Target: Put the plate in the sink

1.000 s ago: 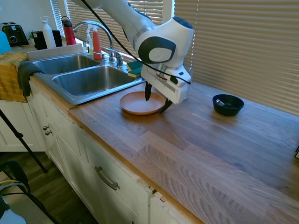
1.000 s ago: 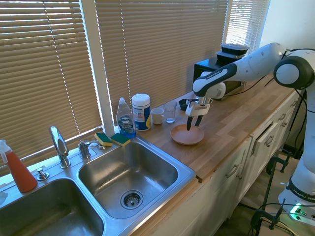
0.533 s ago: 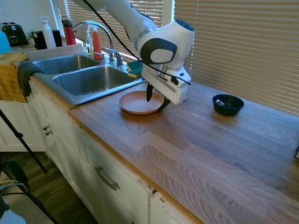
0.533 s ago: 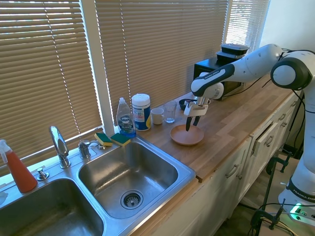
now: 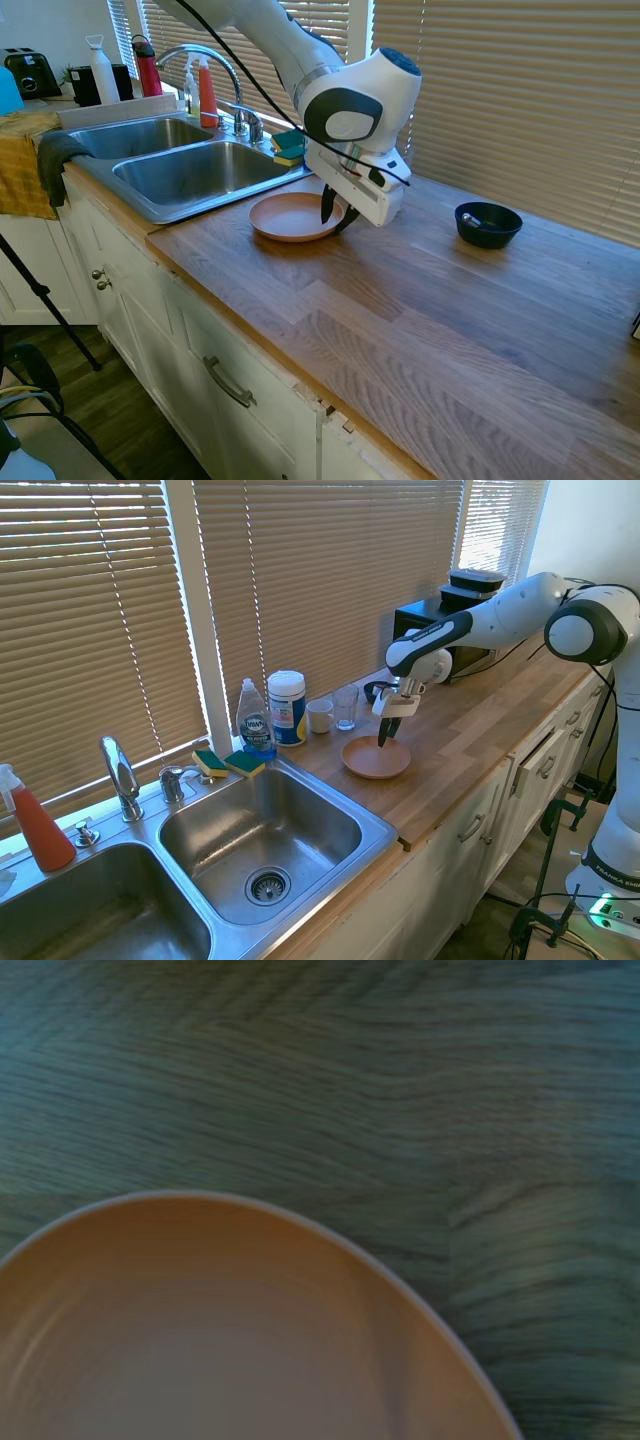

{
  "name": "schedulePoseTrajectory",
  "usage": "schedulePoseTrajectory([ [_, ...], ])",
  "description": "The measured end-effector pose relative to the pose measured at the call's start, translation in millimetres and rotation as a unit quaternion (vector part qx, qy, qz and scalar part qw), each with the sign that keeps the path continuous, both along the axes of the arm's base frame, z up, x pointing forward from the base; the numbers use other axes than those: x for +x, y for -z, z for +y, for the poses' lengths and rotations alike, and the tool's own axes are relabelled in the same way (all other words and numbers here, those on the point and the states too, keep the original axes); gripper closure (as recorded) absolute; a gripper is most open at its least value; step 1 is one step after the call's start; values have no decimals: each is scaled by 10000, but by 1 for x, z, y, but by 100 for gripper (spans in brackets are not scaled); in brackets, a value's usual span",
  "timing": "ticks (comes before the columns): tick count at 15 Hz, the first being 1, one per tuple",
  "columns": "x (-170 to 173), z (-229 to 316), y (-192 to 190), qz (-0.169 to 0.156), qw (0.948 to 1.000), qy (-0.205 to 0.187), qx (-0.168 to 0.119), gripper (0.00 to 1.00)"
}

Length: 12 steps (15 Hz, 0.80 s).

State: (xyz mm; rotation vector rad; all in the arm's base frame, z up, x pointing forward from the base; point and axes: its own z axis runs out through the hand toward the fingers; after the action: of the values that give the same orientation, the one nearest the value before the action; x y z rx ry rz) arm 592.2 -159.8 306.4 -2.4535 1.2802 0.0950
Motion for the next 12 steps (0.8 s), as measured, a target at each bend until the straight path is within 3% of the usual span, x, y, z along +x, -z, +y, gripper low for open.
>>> schedulePoseTrajectory([
  [8, -1, -2, 3, -108, 9996, -115, 213, 100],
  [12, -1, 2, 0, -251, 9983, -235, 475, 100],
])
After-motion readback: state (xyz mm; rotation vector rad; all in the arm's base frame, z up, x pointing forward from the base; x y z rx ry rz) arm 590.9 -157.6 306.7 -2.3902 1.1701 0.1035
